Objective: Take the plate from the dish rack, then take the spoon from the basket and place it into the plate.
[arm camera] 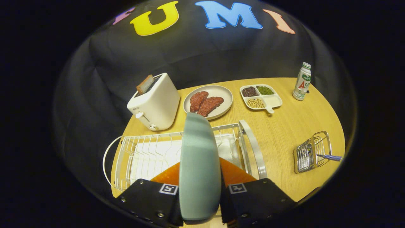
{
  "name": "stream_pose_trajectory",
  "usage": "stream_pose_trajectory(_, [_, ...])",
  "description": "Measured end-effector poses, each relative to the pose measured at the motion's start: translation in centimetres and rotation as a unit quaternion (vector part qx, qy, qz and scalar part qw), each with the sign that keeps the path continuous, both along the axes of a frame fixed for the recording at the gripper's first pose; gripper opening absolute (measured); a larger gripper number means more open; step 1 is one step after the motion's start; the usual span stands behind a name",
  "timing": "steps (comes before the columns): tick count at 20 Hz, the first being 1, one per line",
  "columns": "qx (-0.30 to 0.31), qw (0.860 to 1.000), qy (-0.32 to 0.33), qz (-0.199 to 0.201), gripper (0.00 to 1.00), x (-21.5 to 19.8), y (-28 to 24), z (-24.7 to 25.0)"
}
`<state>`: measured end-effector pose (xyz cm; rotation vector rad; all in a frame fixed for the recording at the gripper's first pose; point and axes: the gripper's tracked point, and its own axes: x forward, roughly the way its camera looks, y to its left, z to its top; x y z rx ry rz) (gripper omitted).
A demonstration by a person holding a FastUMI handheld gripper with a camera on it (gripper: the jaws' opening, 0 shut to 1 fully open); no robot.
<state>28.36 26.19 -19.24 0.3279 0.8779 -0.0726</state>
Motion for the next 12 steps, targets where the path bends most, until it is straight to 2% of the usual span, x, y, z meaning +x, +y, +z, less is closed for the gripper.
stream_pose_trajectory(3, [-0.043,0.999,0.027,0.003,0.37,-0.4,-0.4,-0.2])
stream_pose_trajectory(8, [-0.104,0.993,0.052,-0.02,0.32,-0.4,-0.8,0.4])
stream_pose_trajectory(12, [-0.182,0.981,0.07,-0.022,0.32,-0.4,-0.2,1.8])
